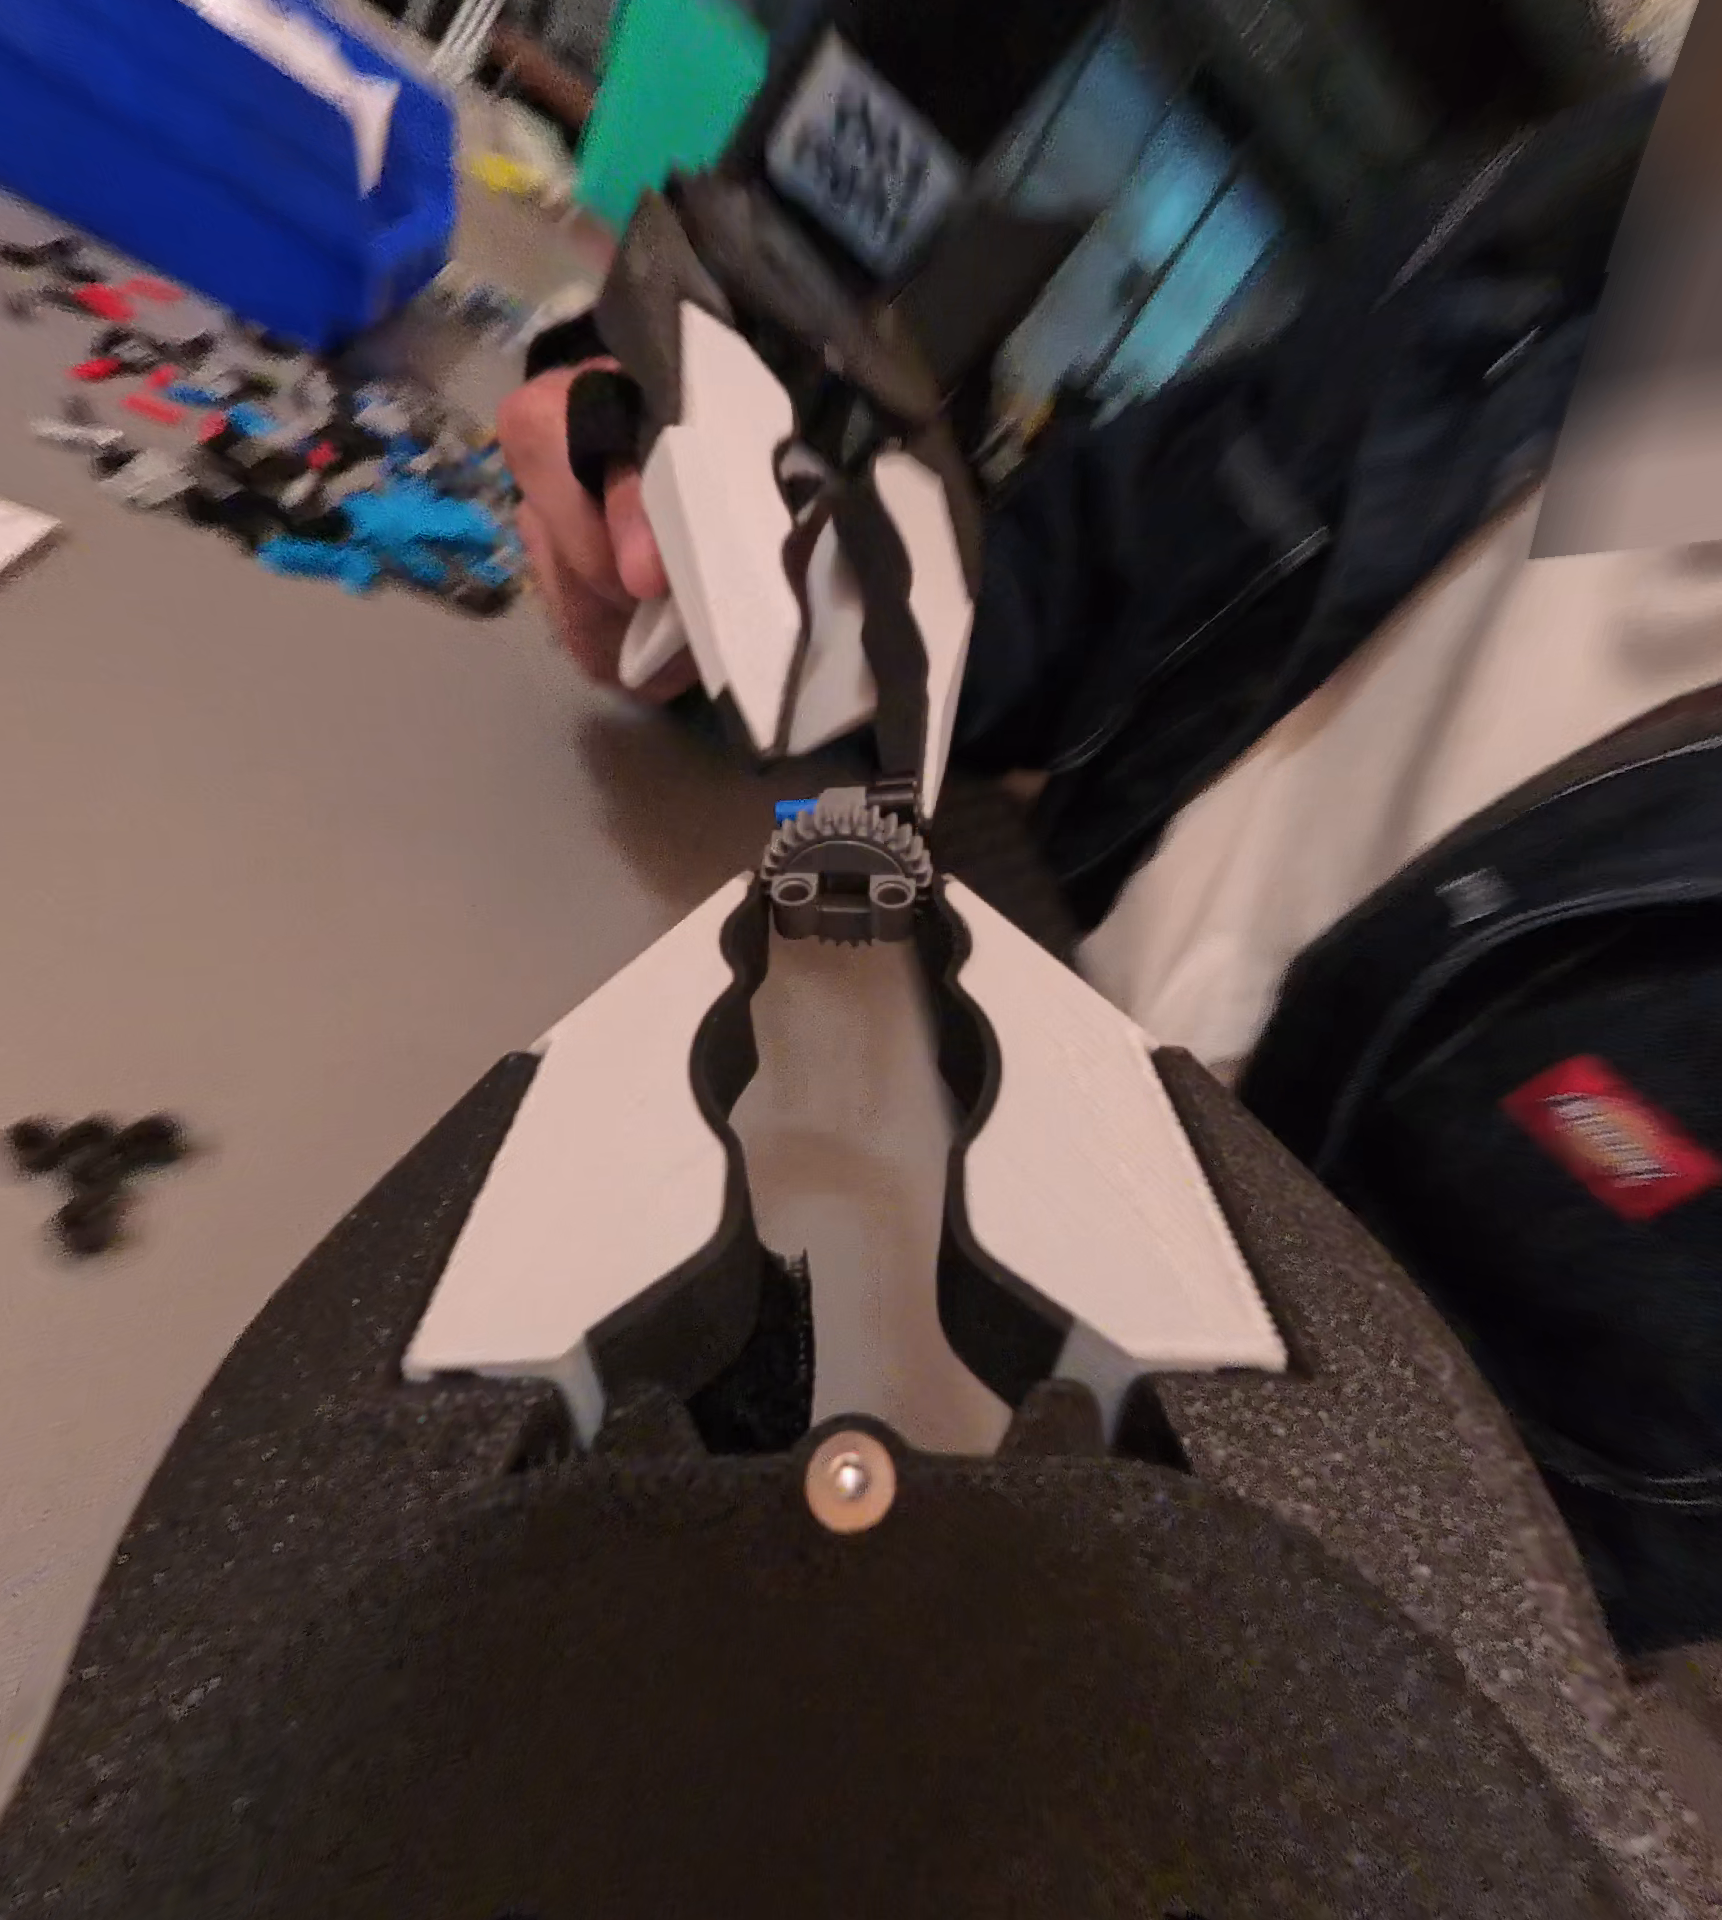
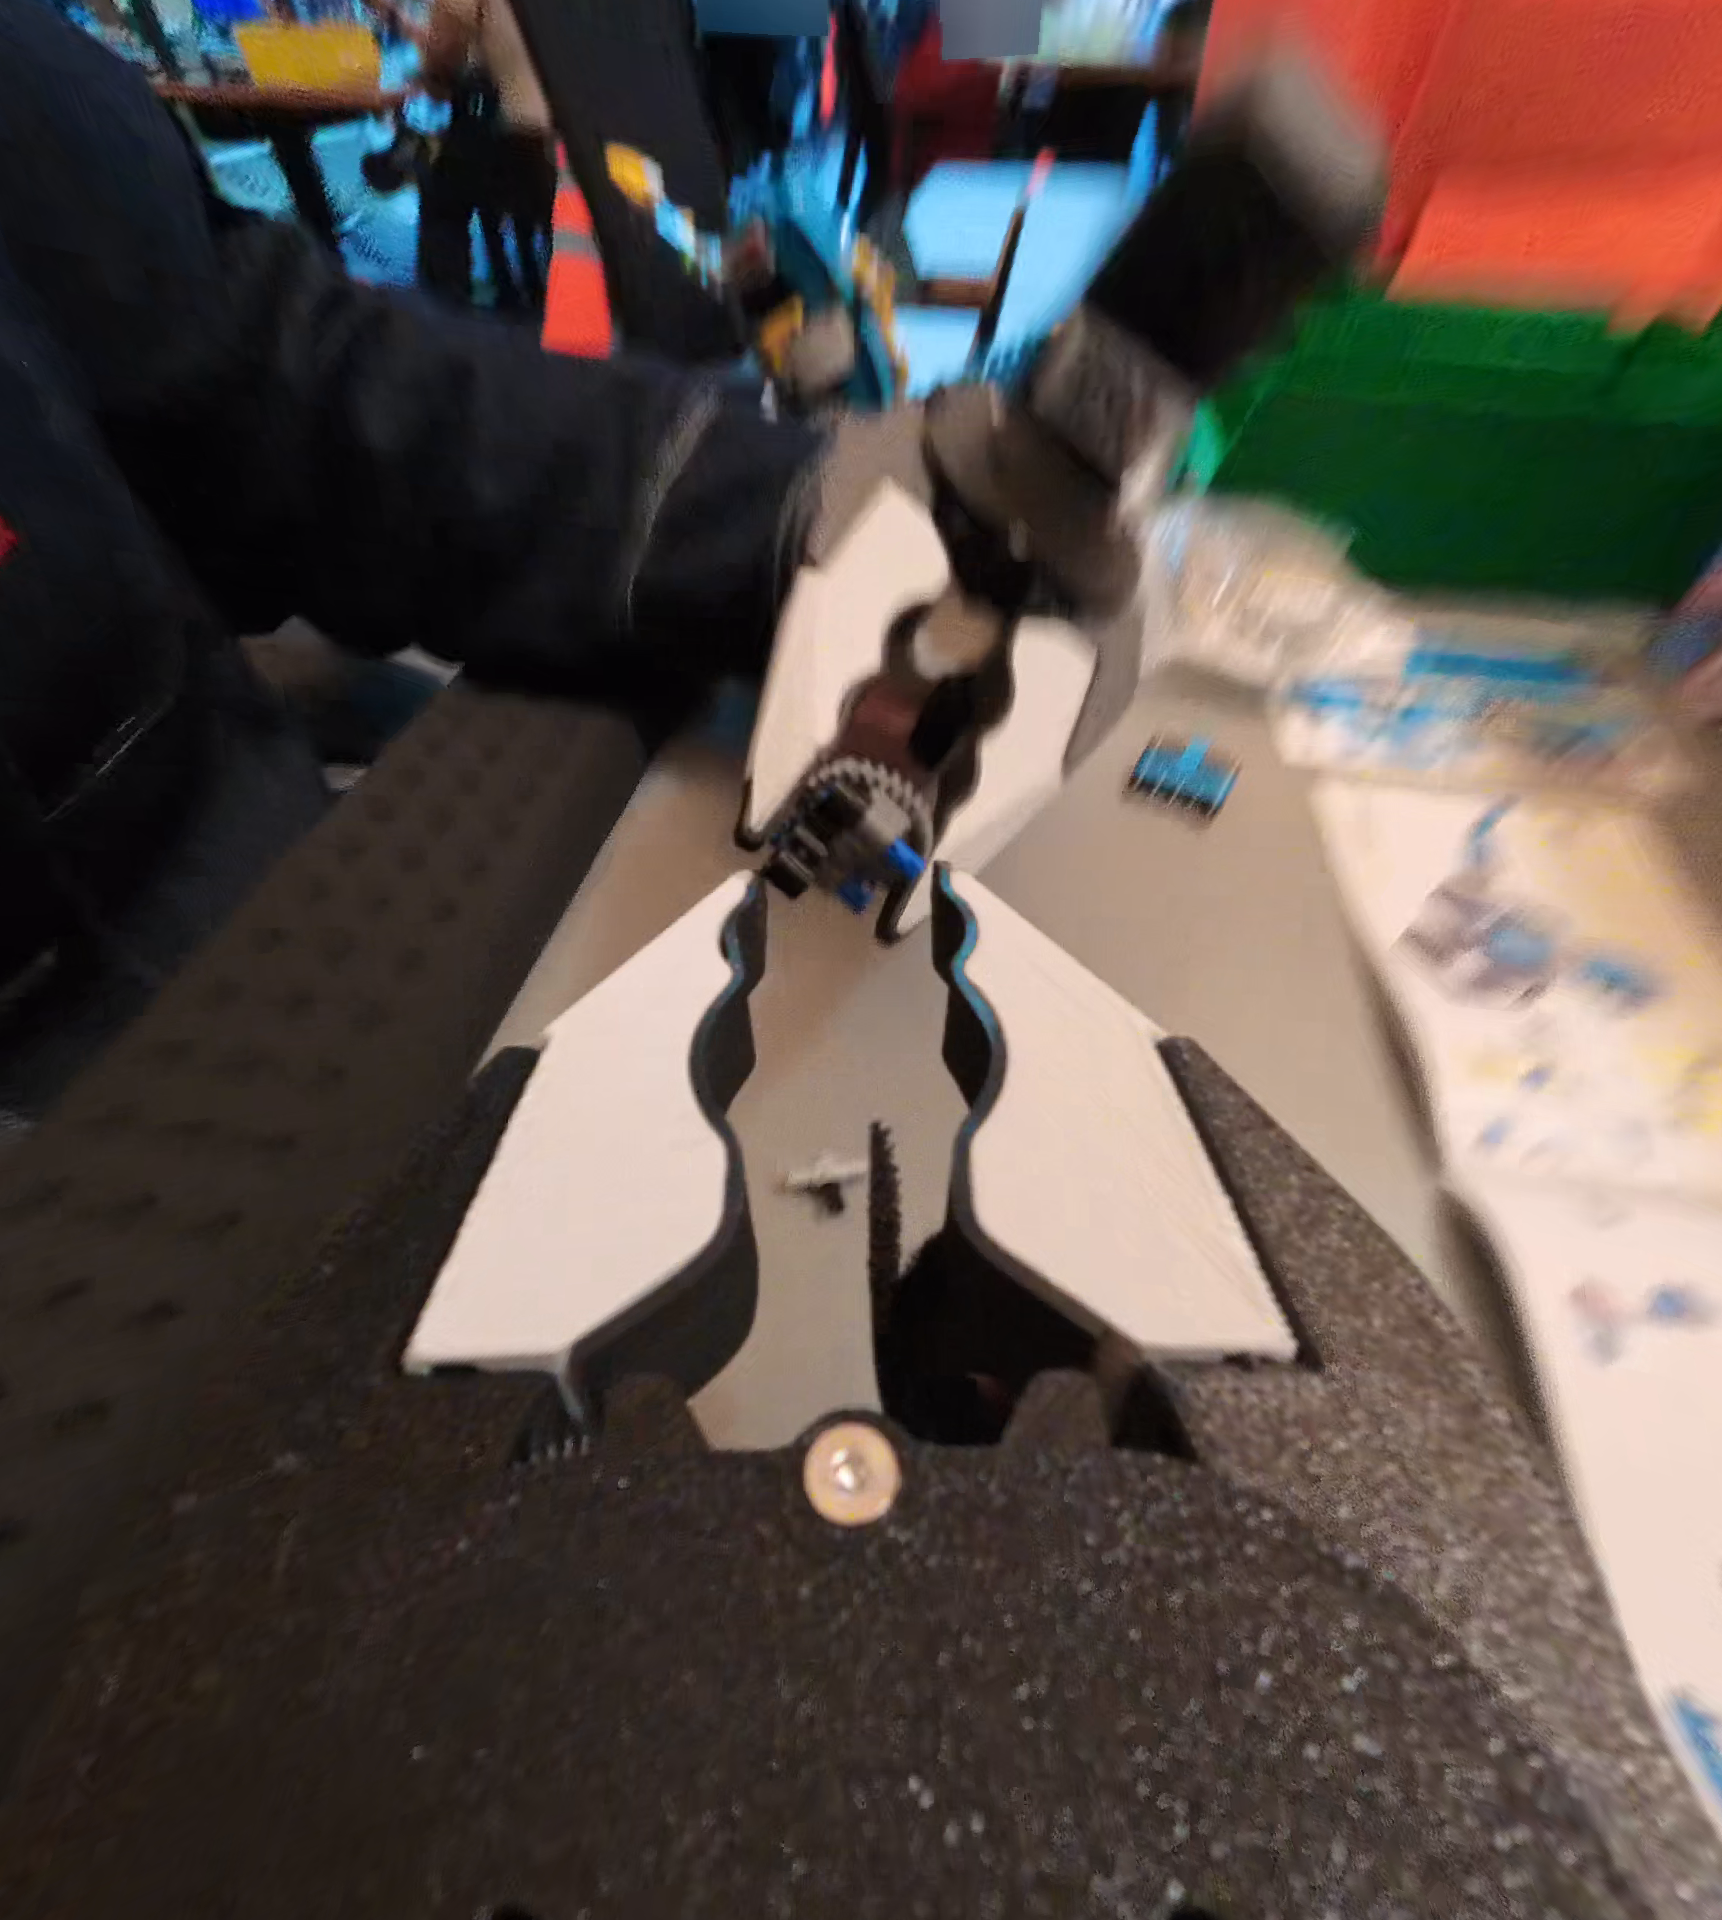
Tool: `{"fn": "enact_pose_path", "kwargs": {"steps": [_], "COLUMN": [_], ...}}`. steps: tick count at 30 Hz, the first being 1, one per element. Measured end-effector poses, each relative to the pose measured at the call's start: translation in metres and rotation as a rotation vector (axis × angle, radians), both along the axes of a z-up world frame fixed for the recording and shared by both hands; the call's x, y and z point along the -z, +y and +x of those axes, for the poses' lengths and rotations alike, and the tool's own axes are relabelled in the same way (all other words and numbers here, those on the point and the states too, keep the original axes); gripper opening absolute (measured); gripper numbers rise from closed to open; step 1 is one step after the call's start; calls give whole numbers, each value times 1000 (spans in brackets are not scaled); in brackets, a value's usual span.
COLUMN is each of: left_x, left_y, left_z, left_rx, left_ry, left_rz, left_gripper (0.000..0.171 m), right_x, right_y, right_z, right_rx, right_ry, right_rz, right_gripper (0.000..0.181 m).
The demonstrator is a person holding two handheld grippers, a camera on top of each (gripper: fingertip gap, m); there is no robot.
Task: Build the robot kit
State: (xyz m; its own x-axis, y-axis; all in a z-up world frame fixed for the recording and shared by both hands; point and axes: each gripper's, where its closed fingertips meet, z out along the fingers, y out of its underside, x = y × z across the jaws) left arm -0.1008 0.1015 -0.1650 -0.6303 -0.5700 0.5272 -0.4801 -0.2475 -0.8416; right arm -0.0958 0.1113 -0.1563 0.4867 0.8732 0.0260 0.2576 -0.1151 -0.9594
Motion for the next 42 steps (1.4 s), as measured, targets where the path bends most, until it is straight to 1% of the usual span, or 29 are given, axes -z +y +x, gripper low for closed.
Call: {"fn": "enact_pose_path", "kwargs": {"steps": [1, 3, 5, 6, 9, 12, 15, 18, 19, 20, 21, 22, 24, 25, 26, 27, 28, 30, 31, 34, 36, 39, 42], "left_x": [-13, -34, -41, -40, -38, -44, -46, -44, -39, -32, -24, -18, -5, -1, 3, 6, 8, 13, 17, 26, 29, 34, 38], "left_y": [-3, -4, -5, -8, -18, -20, -19, -21, -19, -14, -6, 3, 29, 37, 36, 33, 27, 18, 18, 22, 25, 21, 17], "left_z": [-1, 1, 5, 7, 11, 12, 15, 17, 22, 29, 36, 41, 48, 47, 44, 43, 42, 45, 47, 51, 52, 52, 52], "left_rx": [37, 69, 96, 108, 142, 152, 141, 142, 111, 55, -19, -100, -310, -376, -388, -390, -378, -348, -346, -355, -374, -360, -337], "left_ry": [-23, -83, -78, -61, -45, -59, -61, -36, -14, 16, 40, 39, -8, -47, -79, -101, -117, -105, -87, -47, -29, -22, -12], "left_rz": [-114, -302, -445, -482, -523, -571, -598, -612, -605, -582, -540, -473, -234, -95, 39, 141, 198, 235, 250, 269, 288, 335, 360], "left_gripper": [30, 30, 29, 29, 29, 29, 29, 30, 40, 54, 64, 63, 58, 45, 30, 26, 26, 27, 29, 29, 29, 27, 25], "right_x": [-11, -20, -28, -33, -46, -45, -47, -50, -49, -47, -43, -36, -16, -8, -1, 6, 12, 22, 29, 61, 77, 85, 85], "right_y": [-1, -2, -4, -8, -14, -17, -16, -17, -15, -11, -7, -1, 5, 10, 13, 13, 13, 15, 16, 14, 13, 11, 11], "right_z": [1, 4, 5, 3, 6, 6, 7, 7, 8, 11, 16, 23, 32, 37, 40, 40, 39, 39, 40, 49, 54, 51, 51], "right_rx": [24, 54, 53, 37, 24, 1, 13, -1, 3, 16, 37, 62, 68, 93, 108, 92, 86, 87, 93, 110, 116, 99, 88], "right_ry": [-18, -83, -58, -25, 20, 18, 29, 71, 78, 72, 53, 25, -19, -35, -36, -25, -11, -15, -49, -247, -327, -314, -278], "right_rz": [101, 237, 269, 275, 315, 304, 316, 287, 265, 241, 219, 187, 59, 10, -25, -89, -144, -171, -178, -218, -242, -290, -299], "right_gripper": [31, 30, 30, 29, 21, 10, 7, 6, 7, 7, 6, 6, 6, 7, 7, 7, 7, 7, 7, 7, 7, 7, 7]}}
